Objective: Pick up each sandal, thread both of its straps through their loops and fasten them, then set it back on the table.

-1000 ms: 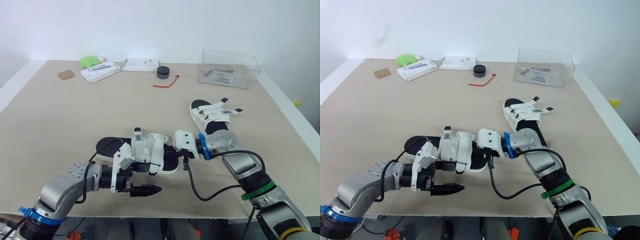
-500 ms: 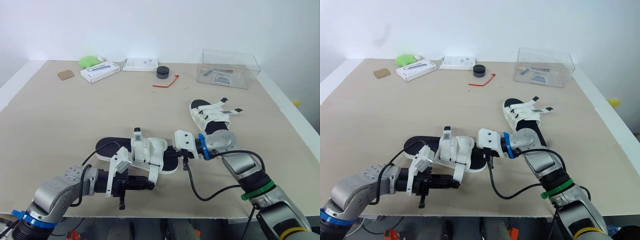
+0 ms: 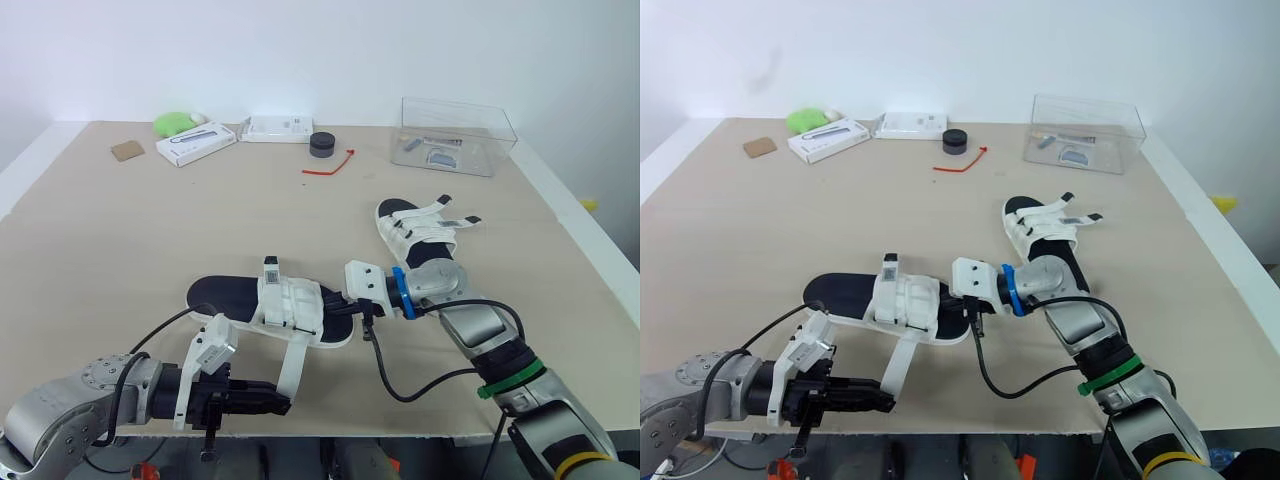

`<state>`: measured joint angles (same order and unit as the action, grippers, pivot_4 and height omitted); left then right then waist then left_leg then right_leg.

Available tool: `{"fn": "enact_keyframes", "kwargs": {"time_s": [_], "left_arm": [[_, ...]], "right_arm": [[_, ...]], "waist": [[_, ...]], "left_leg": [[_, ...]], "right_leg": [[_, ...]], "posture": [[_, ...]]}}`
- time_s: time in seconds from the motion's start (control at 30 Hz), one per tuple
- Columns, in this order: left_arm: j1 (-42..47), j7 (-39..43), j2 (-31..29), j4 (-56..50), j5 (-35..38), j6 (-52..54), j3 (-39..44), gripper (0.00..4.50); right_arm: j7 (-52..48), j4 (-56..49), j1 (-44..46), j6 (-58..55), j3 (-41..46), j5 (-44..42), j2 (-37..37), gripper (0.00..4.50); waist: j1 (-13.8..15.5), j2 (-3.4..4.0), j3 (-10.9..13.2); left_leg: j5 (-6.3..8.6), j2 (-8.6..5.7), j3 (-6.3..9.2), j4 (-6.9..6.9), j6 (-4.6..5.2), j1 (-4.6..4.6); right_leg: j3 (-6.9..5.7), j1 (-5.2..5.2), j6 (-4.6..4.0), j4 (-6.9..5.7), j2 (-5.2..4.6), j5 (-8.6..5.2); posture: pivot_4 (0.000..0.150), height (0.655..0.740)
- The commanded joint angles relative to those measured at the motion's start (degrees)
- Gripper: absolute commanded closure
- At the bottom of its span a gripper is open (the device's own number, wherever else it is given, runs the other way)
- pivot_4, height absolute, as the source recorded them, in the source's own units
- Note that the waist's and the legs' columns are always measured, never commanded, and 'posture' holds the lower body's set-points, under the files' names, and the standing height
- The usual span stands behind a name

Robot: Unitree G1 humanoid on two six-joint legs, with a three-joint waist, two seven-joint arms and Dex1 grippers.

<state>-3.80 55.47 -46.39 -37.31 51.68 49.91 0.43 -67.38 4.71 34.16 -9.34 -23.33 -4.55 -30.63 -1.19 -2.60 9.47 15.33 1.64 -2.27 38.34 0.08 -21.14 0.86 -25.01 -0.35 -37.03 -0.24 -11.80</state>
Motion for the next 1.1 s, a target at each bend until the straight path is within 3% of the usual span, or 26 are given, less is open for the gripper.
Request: {"fn": "enact_keyframes", "kwargs": {"time_s": [0.03,0.1,0.23,0.3,0.33,0.53,0.6,0.77,0.97,1.07,1.1], "left_arm": [[0.89,2.1,-1.53,-2.43,-4.26,-5.16,-0.91,3.23],[1.0,4.95,-3.78,-2.24,-10.25,-11.13,-2.49,2.6],[0.69,11.98,-8.89,0.45,-25.25,-30.48,-4.51,0.79],[2.24,13.9,-9.38,3.33,-31.52,-41.33,-4.74,0.16],[2.89,14.35,-9.24,4.47,-33.5,-45.07,-4.91,0.06],[19.08,14.34,-4.53,23.15,-49.62,-87.03,-8.77,0.06],[22.33,13.43,-1.8,26.98,-52.58,-95.98,-12.21,0.06],[25.1,14.09,-0.39,31.04,-51.73,-100.98,-18.2,0.06],[27.88,14.39,1.44,31.03,-50.24,-99.38,-23.88,0.06],[29.03,14.69,2.3,30.06,-49.44,-96.54,-25.54,0.8],[29.09,14.9,2.31,29.86,-49.05,-95.37,-25.83,1.24]], "right_arm": [[-0.25,3.14,-1.26,-1.03,-1.78,2.98,-0.72,4.5],[-0.36,3.42,-1.06,-0.92,-1.71,2.99,-0.83,4.5],[-0.56,3.67,-1.0,-0.71,-1.55,3.01,-1.16,4.5],[-0.71,3.84,-1.02,-0.54,-1.48,3.02,-1.27,4.5],[-0.77,3.95,-1.03,-0.44,-1.45,3.03,-1.31,4.5],[-1.03,4.63,-0.41,-0.07,-1.84,3.36,-0.49,4.5],[-1.01,4.81,-0.21,0.03,-1.82,3.43,-0.32,4.5],[-1.11,4.57,-0.41,0.17,-1.58,3.61,-0.75,4.5],[-0.86,3.76,-0.92,-0.3,-1.18,3.6,-1.34,4.5],[-0.81,2.91,-1.55,-0.64,-0.98,3.55,-1.72,4.5],[-0.81,2.7,-1.74,-0.72,-0.9,3.56,-1.83,4.5]], "waist": [[0.0,0.0,0.0],[0.0,0.0,0.0],[0.02,0.03,0.01],[0.04,0.07,0.03],[0.05,0.07,0.03],[0.2,0.07,0.0],[0.19,0.12,-0.03],[-0.14,0.05,-0.07],[0.02,0.05,-0.07],[0.02,0.05,-0.07],[0.01,0.05,-0.07]], "left_leg": [[0.0,0.0,0.0,0.0,0.0,0.0],[0.0,-0.02,-0.01,0.01,0.0,0.0],[0.0,-0.02,-0.04,0.01,0.0,0.02],[0.0,-0.02,-0.08,0.0,0.0,0.02],[0.0,-0.02,-0.09,0.0,0.0,0.0],[-0.01,0.0,-0.14,0.02,0.01,0.01],[0.0,0.02,-0.27,0.01,0.03,0.01],[0.16,0.1,-0.66,0.0,0.26,0.01],[0.15,0.1,-0.66,0.06,0.3,0.03],[0.14,0.06,-0.68,0.08,0.3,0.03],[0.14,0.04,-0.69,0.08,0.3,0.02]], "right_leg": [[0.0,0.0,0.0,0.0,-0.01,0.0],[0.01,0.01,0.0,0.0,-0.02,0.01],[0.02,-0.01,-0.02,0.0,-0.04,0.01],[0.04,-0.02,-0.01,0.01,-0.11,0.01],[0.04,-0.04,-0.01,0.01,-0.15,0.01],[0.0,-0.01,-0.07,0.02,-0.18,0.08],[0.09,-0.02,-0.06,0.03,-0.18,0.1],[0.3,-0.07,0.25,0.04,-0.16,0.3],[0.26,-0.08,0.27,0.03,-0.06,0.31],[0.26,-0.07,0.31,0.03,0.02,0.33],[0.26,-0.07,0.33,0.03,0.03,0.33]], "posture": [[0.15,0.74],[0.15,0.74],[0.15,0.74],[0.15,0.74],[0.15,0.74],[0.15,0.74],[0.15,0.74],[0.15,0.74],[0.15,0.74],[0.15,0.74],[0.15,0.74]]}}
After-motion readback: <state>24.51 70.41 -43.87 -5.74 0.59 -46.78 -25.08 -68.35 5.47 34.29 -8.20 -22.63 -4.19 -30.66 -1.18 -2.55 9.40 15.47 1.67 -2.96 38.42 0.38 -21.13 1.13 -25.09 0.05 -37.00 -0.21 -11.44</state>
